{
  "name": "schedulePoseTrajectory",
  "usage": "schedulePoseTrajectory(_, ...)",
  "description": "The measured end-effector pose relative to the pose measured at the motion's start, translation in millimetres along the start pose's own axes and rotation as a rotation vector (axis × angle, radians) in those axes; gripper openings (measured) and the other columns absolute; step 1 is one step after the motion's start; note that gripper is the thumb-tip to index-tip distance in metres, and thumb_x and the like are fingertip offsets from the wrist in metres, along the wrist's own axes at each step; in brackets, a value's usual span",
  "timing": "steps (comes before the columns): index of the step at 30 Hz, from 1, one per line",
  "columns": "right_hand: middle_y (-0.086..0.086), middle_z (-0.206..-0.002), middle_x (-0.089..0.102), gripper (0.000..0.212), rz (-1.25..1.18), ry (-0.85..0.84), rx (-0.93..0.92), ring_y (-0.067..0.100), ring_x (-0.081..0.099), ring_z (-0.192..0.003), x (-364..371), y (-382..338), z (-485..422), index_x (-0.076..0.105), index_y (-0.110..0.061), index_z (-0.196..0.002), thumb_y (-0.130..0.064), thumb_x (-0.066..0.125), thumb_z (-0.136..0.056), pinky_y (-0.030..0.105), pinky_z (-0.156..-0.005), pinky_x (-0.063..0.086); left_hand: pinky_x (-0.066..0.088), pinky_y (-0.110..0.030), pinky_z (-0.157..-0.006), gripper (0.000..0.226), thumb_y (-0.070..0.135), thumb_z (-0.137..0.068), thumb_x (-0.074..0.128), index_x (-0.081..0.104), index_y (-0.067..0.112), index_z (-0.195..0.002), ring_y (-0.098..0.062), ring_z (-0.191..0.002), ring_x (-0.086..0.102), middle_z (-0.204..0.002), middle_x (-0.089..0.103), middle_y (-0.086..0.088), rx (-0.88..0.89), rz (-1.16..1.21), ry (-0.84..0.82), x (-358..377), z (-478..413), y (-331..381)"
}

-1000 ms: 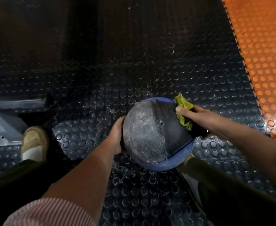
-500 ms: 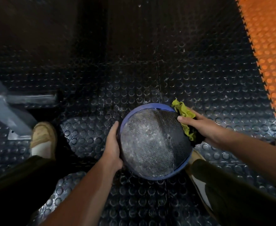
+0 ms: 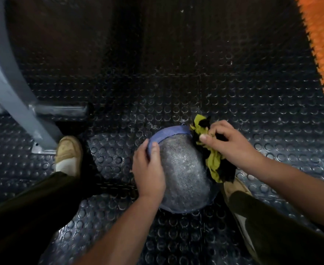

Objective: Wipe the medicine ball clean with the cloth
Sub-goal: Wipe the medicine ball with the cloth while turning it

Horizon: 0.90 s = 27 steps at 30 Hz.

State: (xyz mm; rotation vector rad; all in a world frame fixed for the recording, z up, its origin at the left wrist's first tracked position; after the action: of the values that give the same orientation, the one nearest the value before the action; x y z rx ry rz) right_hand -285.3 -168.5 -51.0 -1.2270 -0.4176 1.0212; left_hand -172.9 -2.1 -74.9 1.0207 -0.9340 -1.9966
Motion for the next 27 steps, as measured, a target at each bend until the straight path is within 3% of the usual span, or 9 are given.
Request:
schedulePoseTrajectory(3, -0.006, -0.088, 0.047, 0.025, 0.152, 0.063, -0.12, -0.004, 0.046, -0.082, -1.9, 5.0, 9.1, 0.051, -0.02, -0.072, -0.03, 0.074, -0.075, 0.004, -0.079, 0.032, 0.031, -0.038, -0.111, 0.048, 0.05, -0.095, 0.037, 0.053, 0.027, -0.134, -0.013, -0.131, 0.041, -0.141, 0.048, 0.006, 0.116, -0.174, 0.068, 14.7, 19.2, 11.3)
schedulePoseTrajectory(5, -0.01, -0.092, 0.05, 0.028, 0.176, 0.097, -0.156, -0.007, 0.048, -0.086, -2.6, 4.4, 11.3, 0.05, -0.028, -0.085, -0.02, 0.076, -0.077, 0.004, -0.077, 0.033, 0.033, -0.038, -0.109, 0.051, 0.052, -0.093, 0.035, 0.055, 0.028, -0.133, -0.014, -0.129, 0.042, -0.14, 0.049, 0.006, 0.146, -0.201, 0.117, 19.1, 24.3, 9.6)
schedulePoseTrajectory(8, -0.011, -0.109, 0.048, 0.037, 0.276, 0.043, -0.195, -0.009, 0.045, -0.099, 2.8, -6.0, 1.0, 0.05, -0.036, -0.108, -0.024, 0.072, -0.08, 0.005, -0.086, 0.031, 0.039, -0.037, -0.106, 0.058, 0.057, -0.086, 0.037, 0.058, 0.027, -0.129, -0.012, -0.125, 0.047, -0.135, 0.053, 0.007, 0.172, -0.156, 0.15, 19.2, 23.7, 4.7)
schedulePoseTrajectory(12, -0.012, -0.133, 0.032, 0.031, 0.286, -0.117, -0.012, 0.0, 0.033, -0.121, 18.3, -19.2, -27.8, 0.049, -0.047, -0.119, -0.038, 0.059, -0.09, 0.016, -0.097, 0.022, 0.042, -0.027, -0.095, 0.036, 0.046, -0.096, 0.049, 0.061, 0.027, -0.124, -0.01, -0.117, 0.053, -0.126, 0.058, 0.01, 0.012, -0.017, 0.175, 7.0, 6.8, 7.1)
schedulePoseTrajectory(15, -0.009, -0.142, 0.031, 0.043, 0.388, -0.178, 0.03, 0.008, 0.034, -0.13, 28.6, -32.2, -38.0, 0.042, -0.041, -0.136, -0.044, 0.05, -0.094, 0.018, -0.096, 0.024, 0.04, -0.028, -0.088, 0.037, 0.046, -0.098, 0.044, 0.064, 0.023, -0.119, -0.01, -0.105, 0.052, -0.112, 0.055, 0.013, 0.014, -0.14, 0.173, -3.5, -5.4, 18.1)
schedulePoseTrajectory(20, 0.0, -0.151, 0.026, 0.053, 0.587, -0.303, 0.007, 0.02, 0.029, -0.137, 43.6, -46.3, -30.6, 0.026, -0.032, -0.147, -0.039, 0.043, -0.098, 0.03, -0.11, 0.026, 0.04, -0.043, -0.105, 0.049, 0.051, -0.095, 0.041, 0.058, 0.023, -0.132, -0.02, -0.125, 0.049, -0.135, 0.055, 0.003, -0.002, -0.209, 0.205, -1.2, 0.1, 14.0)
schedulePoseTrajectory(24, 0.0, -0.155, 0.022, 0.053, 0.867, -0.47, -0.211, 0.016, 0.015, -0.144, 55.2, -57.2, -17.7, 0.023, -0.028, -0.149, -0.023, 0.04, -0.099, 0.026, -0.116, 0.005, 0.04, -0.04, -0.106, 0.038, 0.037, -0.097, 0.049, 0.062, 0.019, -0.128, -0.019, -0.125, 0.05, -0.134, 0.058, 0.0, 0.072, -0.142, 0.238, -9.6, 0.9, 3.9)
schedulePoseTrajectory(27, 0.0, -0.15, 0.034, 0.048, 0.793, -0.498, -0.219, 0.014, 0.028, -0.138, 65.8, -63.7, -21.9, 0.036, -0.027, -0.145, -0.019, 0.043, -0.098, 0.023, -0.111, 0.017, 0.036, -0.032, -0.109, 0.036, 0.029, -0.097, 0.052, 0.061, 0.018, -0.13, -0.018, -0.128, 0.048, -0.136, 0.056, 0.0, 0.084, -0.089, 0.218, -20.4, 1.1, -2.6)
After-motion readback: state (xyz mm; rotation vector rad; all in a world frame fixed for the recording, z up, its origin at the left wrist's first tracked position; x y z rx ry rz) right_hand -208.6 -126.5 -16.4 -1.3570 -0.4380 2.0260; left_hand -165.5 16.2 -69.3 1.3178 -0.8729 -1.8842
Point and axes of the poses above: each hand's wrist, its own z-axis away from the middle knuckle, its own x-axis out of the palm, y = z × x, the point moved 1 cm from there along -z, towards the middle knuckle
